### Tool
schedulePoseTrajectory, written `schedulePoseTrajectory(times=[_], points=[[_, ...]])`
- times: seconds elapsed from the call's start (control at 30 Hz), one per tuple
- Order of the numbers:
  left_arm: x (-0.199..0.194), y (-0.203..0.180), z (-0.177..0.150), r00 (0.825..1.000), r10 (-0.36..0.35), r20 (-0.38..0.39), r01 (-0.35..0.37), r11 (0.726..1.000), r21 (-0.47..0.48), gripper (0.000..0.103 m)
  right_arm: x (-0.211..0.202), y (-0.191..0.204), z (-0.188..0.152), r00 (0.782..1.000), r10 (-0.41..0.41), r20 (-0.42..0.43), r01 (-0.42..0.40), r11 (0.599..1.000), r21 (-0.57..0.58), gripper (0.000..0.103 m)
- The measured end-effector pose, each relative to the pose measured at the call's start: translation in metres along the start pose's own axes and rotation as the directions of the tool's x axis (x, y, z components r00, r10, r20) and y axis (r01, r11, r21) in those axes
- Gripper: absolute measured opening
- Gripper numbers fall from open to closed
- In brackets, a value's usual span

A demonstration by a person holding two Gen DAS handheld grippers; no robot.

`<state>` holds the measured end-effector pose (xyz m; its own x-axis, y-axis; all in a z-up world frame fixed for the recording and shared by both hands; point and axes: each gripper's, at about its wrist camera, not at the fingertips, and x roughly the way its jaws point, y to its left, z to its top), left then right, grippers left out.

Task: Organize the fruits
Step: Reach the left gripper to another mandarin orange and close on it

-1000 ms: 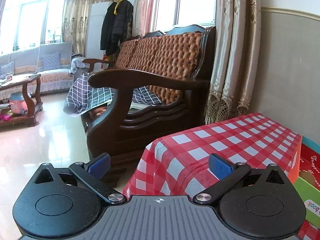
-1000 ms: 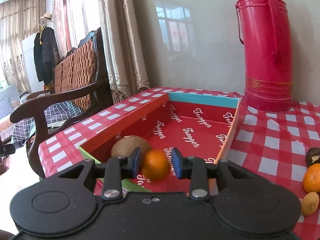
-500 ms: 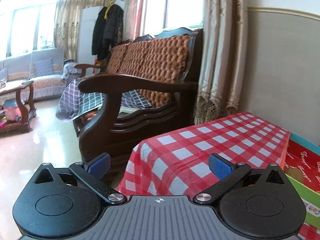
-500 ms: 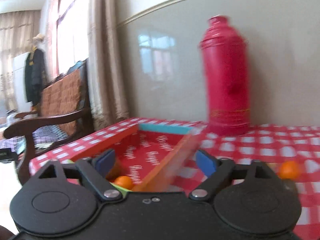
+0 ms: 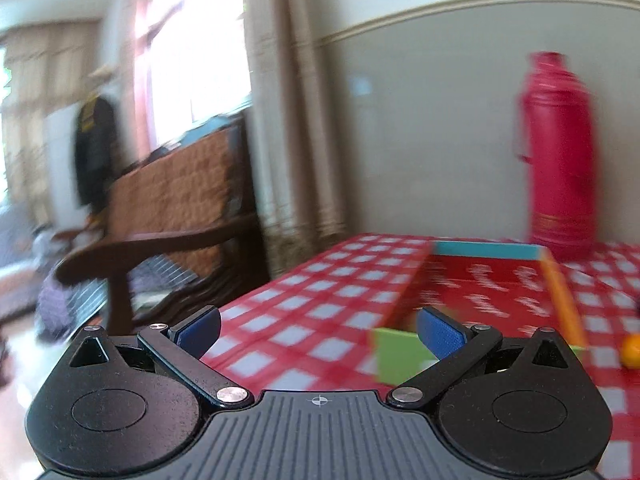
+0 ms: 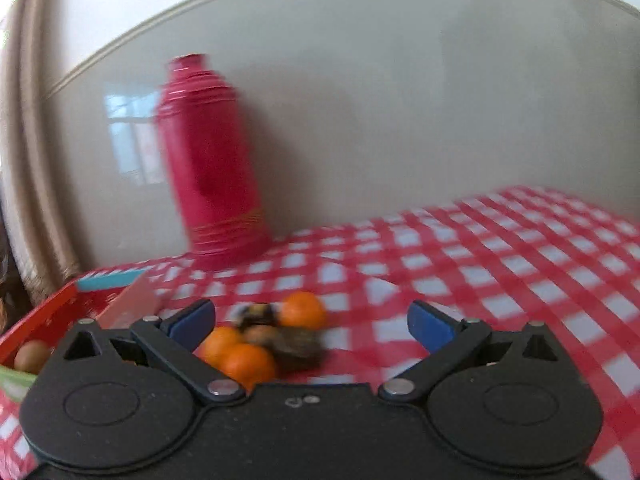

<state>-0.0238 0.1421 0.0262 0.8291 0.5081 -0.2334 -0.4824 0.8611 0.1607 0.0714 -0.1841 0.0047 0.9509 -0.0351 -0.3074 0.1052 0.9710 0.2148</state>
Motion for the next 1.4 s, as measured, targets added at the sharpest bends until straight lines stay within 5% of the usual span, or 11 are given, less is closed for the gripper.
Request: schedulePoseTrajectory(times=[0.13, 0.27, 0.5, 0.57, 0.7, 0.77, 0.93, 1.1, 1.27, 1.4], points=[[-0.016, -0.039, 0.005, 0.982, -0.189, 0.025, 0.185, 0.975, 0.119, 0.103, -0.009, -0.018, 0.000, 0.995, -0.097, 0.032, 0.098, 0.995, -0.022, 0.097], [-0.026, -0.088, 0.013, 0.919, -0.394, -0.036, 0.392, 0.895, 0.215, 0.103, -0.020, -0.035, -0.002, 0.981, -0.185, 0.059, 0.185, 0.983, -0.003, 0.097], [-0.035, -0.172, 0.010, 0.831, -0.535, -0.149, 0.547, 0.741, 0.389, 0.103, -0.025, -0.060, -0.002, 0.977, -0.210, 0.038, 0.208, 0.977, 0.048, 0.097], [-0.030, -0.187, 0.008, 0.815, -0.549, -0.183, 0.572, 0.716, 0.400, 0.103, -0.028, -0.067, -0.002, 0.979, -0.200, 0.035, 0.198, 0.979, 0.056, 0.097], [-0.014, -0.205, 0.005, 0.803, -0.545, -0.241, 0.594, 0.697, 0.401, 0.099, -0.040, -0.073, 0.000, 0.979, -0.187, 0.086, 0.180, 0.981, 0.077, 0.097], [-0.003, -0.212, 0.005, 0.787, -0.545, -0.290, 0.617, 0.687, 0.385, 0.078, -0.043, -0.076, 0.001, 0.978, -0.190, 0.091, 0.183, 0.980, 0.074, 0.097], [0.011, -0.219, 0.001, 0.779, -0.540, -0.318, 0.627, 0.685, 0.371, 0.076, -0.045, -0.084, 0.000, 0.974, -0.211, 0.079, 0.204, 0.975, 0.082, 0.097], [0.012, -0.223, 0.001, 0.762, -0.558, -0.329, 0.648, 0.668, 0.366, 0.050, -0.047, -0.091, 0.000, 0.970, -0.228, 0.079, 0.218, 0.969, 0.117, 0.097], [0.010, -0.223, -0.002, 0.766, -0.558, -0.320, 0.643, 0.668, 0.375, 0.033, -0.046, -0.090, 0.000, 0.973, -0.219, 0.075, 0.209, 0.970, 0.122, 0.097], [0.009, -0.219, -0.003, 0.768, -0.560, -0.310, 0.640, 0.676, 0.364, 0.033, -0.045, -0.087, -0.001, 0.975, -0.212, 0.070, 0.204, 0.973, 0.112, 0.097]])
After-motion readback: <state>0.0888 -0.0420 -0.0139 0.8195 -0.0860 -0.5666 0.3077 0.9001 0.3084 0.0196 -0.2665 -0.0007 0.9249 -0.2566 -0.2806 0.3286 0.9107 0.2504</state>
